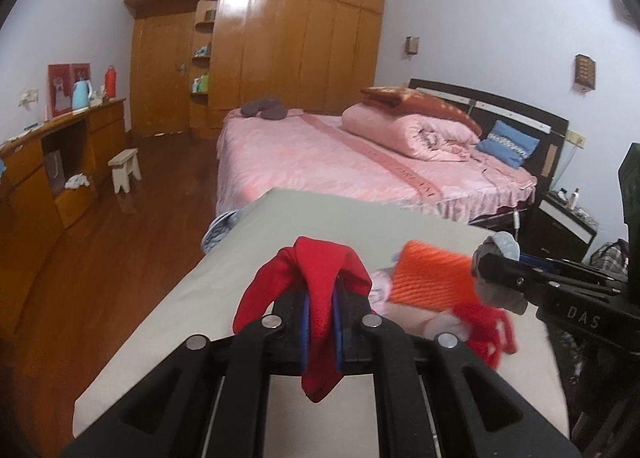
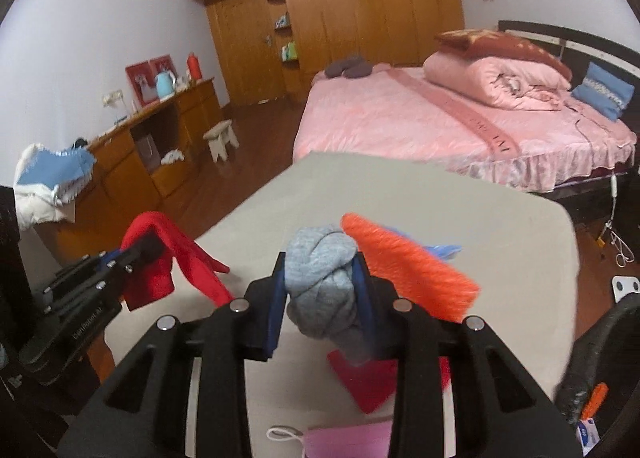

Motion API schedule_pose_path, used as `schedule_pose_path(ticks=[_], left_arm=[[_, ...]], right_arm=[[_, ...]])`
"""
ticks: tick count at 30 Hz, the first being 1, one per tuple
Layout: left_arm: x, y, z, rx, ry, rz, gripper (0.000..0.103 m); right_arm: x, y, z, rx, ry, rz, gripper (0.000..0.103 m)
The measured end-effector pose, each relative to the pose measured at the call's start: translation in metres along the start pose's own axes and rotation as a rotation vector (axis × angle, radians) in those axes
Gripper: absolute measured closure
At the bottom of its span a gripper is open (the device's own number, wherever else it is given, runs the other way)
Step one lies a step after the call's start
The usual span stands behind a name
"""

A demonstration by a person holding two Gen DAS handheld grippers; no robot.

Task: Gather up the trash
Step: 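Grasp the grey sock with the right gripper while the left holds the red glove, then carry the red glove and grey sock over the bin and open both grippers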

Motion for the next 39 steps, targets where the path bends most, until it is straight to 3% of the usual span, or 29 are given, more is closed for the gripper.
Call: schedule_pose_path(ticks=[14,26,39], left_arm=[[-0.041,0.095,-0.039,0.059,0.088,0.152,0.094],[-0.064,0.171,-0.05,0.129,0.113,0.297,0.094],[-0.074,0.261,-0.05,0.233,0.127,0.456,0.094]], right_arm=[[-0.097,0.048,-0.007,0.054,0.118,0.073,0.072],[-0.181,0.102,0.007,0.105,0.217,0.192,0.072],[-0.233,0.167,0.037,0.174,0.25,0.348,0.072]])
Point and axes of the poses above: each gripper's, at about its wrist camera, not at the fingertips, and x roughly the way its jaws point, y to its right, z to its underside, the point moved 1 cm from there along x, roughly the way its jaws point, and after that the axes turned 4 degrees about x, right-handed, at the moved point
